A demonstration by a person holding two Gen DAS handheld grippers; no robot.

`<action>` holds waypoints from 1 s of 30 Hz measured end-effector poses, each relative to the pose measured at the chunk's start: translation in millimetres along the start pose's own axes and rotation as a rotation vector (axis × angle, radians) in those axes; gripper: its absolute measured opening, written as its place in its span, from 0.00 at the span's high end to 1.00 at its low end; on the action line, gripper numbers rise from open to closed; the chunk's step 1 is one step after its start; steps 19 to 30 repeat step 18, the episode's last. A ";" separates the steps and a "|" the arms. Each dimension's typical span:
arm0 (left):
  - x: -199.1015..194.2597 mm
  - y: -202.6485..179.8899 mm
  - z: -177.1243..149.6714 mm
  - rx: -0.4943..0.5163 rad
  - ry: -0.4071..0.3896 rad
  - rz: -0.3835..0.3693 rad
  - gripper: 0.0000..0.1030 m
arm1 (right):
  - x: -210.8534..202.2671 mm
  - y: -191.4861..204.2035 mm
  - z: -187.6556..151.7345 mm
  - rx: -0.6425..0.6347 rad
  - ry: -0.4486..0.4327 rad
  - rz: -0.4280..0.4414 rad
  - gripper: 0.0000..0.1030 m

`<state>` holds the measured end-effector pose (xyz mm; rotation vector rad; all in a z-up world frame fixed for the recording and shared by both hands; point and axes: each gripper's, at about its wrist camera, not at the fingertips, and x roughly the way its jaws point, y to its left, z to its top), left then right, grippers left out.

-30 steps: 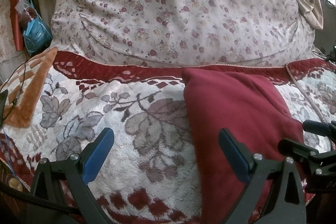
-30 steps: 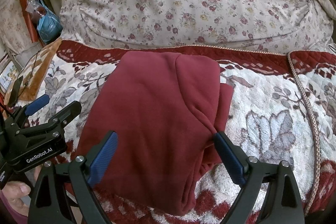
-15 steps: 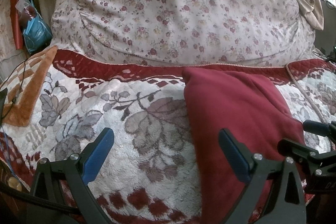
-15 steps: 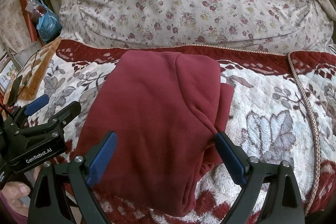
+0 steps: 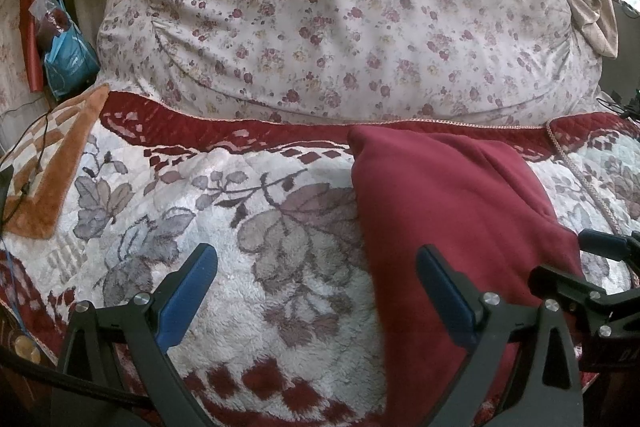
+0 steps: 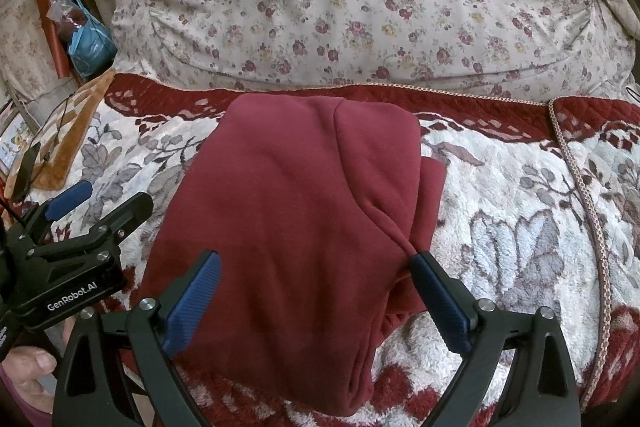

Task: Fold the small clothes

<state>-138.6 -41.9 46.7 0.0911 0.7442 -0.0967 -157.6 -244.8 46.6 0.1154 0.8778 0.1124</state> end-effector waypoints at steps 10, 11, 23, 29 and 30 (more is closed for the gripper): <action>-0.2 -0.7 1.7 -0.002 -0.002 0.000 0.04 | -0.2 1.5 0.0 -0.001 0.000 -0.001 0.04; -0.4 -0.6 1.8 -0.001 -0.004 0.000 0.04 | 0.1 0.9 0.1 -0.002 0.000 -0.001 0.04; -2.3 -0.5 -5.8 0.008 -0.022 0.004 0.04 | -0.3 1.8 0.5 0.001 0.000 0.002 0.04; -2.3 -0.5 -5.8 0.008 -0.022 0.004 0.04 | -0.3 1.8 0.5 0.001 0.000 0.002 0.04; -2.3 -0.5 -5.8 0.008 -0.022 0.004 0.04 | -0.3 1.8 0.5 0.001 0.000 0.002 0.04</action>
